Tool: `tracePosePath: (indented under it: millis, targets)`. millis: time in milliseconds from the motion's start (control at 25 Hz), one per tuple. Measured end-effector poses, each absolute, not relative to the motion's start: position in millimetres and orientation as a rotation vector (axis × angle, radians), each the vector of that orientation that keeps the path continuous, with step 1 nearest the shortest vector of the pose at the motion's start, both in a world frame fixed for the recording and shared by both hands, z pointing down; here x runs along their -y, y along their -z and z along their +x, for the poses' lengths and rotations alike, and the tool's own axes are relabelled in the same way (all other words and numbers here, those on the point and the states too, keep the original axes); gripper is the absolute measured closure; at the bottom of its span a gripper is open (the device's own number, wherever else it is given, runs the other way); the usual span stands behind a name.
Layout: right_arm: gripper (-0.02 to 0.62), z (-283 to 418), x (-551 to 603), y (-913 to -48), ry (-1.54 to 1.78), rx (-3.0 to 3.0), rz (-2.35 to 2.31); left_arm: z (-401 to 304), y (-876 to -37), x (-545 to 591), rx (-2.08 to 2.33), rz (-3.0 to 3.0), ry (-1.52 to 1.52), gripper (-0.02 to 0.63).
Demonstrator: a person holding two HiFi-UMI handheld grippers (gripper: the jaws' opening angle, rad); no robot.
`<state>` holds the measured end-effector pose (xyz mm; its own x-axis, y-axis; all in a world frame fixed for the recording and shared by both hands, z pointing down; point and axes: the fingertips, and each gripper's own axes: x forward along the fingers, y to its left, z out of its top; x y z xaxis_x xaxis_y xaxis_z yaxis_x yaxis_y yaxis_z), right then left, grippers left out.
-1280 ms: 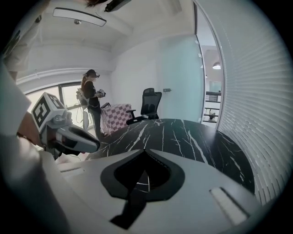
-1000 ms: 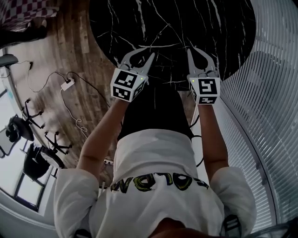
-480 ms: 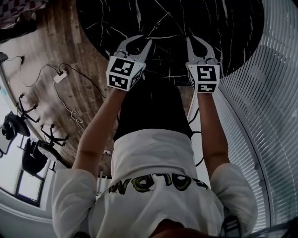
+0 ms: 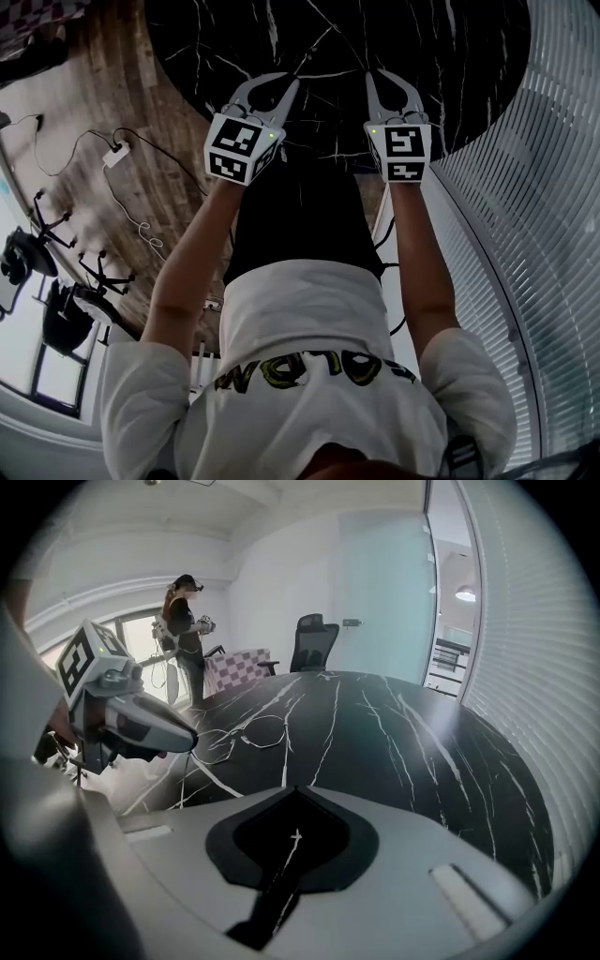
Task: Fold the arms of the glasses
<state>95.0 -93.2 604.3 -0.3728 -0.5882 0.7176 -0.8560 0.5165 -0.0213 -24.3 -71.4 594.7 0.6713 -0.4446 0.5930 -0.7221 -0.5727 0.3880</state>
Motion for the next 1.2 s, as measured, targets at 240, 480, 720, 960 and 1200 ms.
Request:
tracePosePath:
  millis: [240, 480, 720, 960, 1200]
  targets:
    - [0.594, 93.4, 91.3, -607.4, -0.560, 2.117, 1.153, -22.9, -595.4, 70.6, 0.883, 2.287, -0.600, 0.592]
    - [0.594, 84.6, 89.1, -603.0, -0.582, 2.157, 1.125, -21.8, -594.2, 70.2, 0.869, 2.308, -0.602, 0.595]
    - [0.594, 100.1, 101.0, -594.3, -0.539, 2.149, 1.214, -20.4, -593.4, 67.4, 0.848, 2.326, -0.622, 0.597]
    - [0.594, 102.0, 99.2, -601.9, -0.532, 2.125, 1.173, -14.0, -592.6, 62.3, 0.814, 2.356, -0.634, 0.597]
    - [0.594, 87.1, 86.0, -604.3, -0.576, 2.154, 1.133, -9.9, -591.3, 57.6, 0.789, 2.364, -0.638, 0.597]
